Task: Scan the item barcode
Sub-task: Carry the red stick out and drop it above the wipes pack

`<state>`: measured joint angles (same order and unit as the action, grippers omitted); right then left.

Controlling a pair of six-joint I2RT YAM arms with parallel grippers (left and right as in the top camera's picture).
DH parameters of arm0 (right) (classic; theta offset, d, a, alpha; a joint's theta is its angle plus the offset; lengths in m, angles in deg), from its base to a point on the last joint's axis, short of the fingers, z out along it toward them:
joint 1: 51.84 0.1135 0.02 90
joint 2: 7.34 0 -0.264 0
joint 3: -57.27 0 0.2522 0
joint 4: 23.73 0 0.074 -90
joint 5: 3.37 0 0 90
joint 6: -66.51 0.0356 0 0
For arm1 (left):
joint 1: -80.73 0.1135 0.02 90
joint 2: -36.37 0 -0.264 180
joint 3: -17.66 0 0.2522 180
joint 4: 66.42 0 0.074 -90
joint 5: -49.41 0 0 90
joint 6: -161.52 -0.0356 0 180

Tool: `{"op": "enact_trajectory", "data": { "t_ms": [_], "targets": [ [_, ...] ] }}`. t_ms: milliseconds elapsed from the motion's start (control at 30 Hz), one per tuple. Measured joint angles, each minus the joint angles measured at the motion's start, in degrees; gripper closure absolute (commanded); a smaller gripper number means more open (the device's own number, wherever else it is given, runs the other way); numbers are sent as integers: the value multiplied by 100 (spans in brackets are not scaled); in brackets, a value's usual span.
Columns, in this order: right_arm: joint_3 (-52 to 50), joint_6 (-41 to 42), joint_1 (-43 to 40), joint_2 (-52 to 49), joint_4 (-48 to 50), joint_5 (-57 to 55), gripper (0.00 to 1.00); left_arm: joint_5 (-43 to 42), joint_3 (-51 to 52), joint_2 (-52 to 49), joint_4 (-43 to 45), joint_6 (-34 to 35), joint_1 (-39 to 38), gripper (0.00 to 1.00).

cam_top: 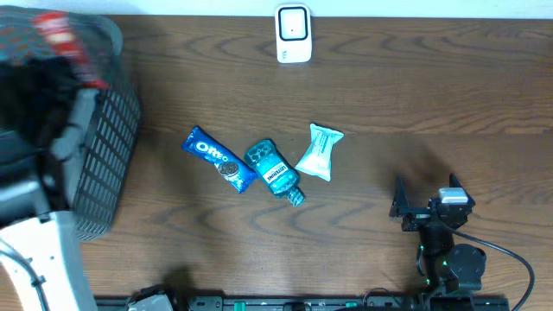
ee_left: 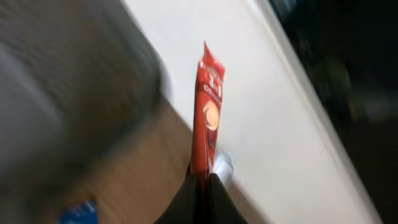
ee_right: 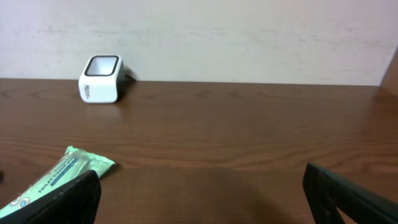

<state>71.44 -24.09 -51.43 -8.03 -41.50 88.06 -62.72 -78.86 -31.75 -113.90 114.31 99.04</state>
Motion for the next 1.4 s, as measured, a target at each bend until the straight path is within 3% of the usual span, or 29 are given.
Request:
{"op": "enact_trajectory", "data": {
  "t_ms": [267, 467, 633, 667, 733, 800, 867, 1067, 1267, 1400],
  "targets": [
    [0, 0, 0, 0, -4, 0, 1, -216, 0, -1005, 101, -498, -2979, 93],
    [0, 0, 0, 0, -2, 0, 1, -243, 0, -2271, 341, -595, -4343, 93],
    [0, 0, 0, 0, -2, 0, 1, -164, 2, -3200, 560, -765, -4931, 93],
    [0, 0, 0, 0, -2, 0, 1, -96, 2, -3333, 564, -807, -4975, 86],
    [0, 0, 0, 0, -2, 0, 1, 57, 2, -3456, 562, -896, -4986, 50],
    [0, 0, 0, 0, -2, 0, 1, 267, 2, -3471, 562, -1071, -4946, 25],
    [0, 0, 0, 0, -2, 0, 1, 492, 2, -3460, 570, -1281, -4905, 13],
    [0, 0, 0, 0, -2, 0, 1, 1329, 2, -3462, 704, -1869, -4850, 12],
    [0, 0, 0, 0, -2, 0, 1, 1679, 2, -3440, 706, -2361, -4850, 1],
    [0, -2, 0, 0, -2, 0, 1, 2037, -127, -3182, 691, -2667, -4852, 2]
  ]
}}
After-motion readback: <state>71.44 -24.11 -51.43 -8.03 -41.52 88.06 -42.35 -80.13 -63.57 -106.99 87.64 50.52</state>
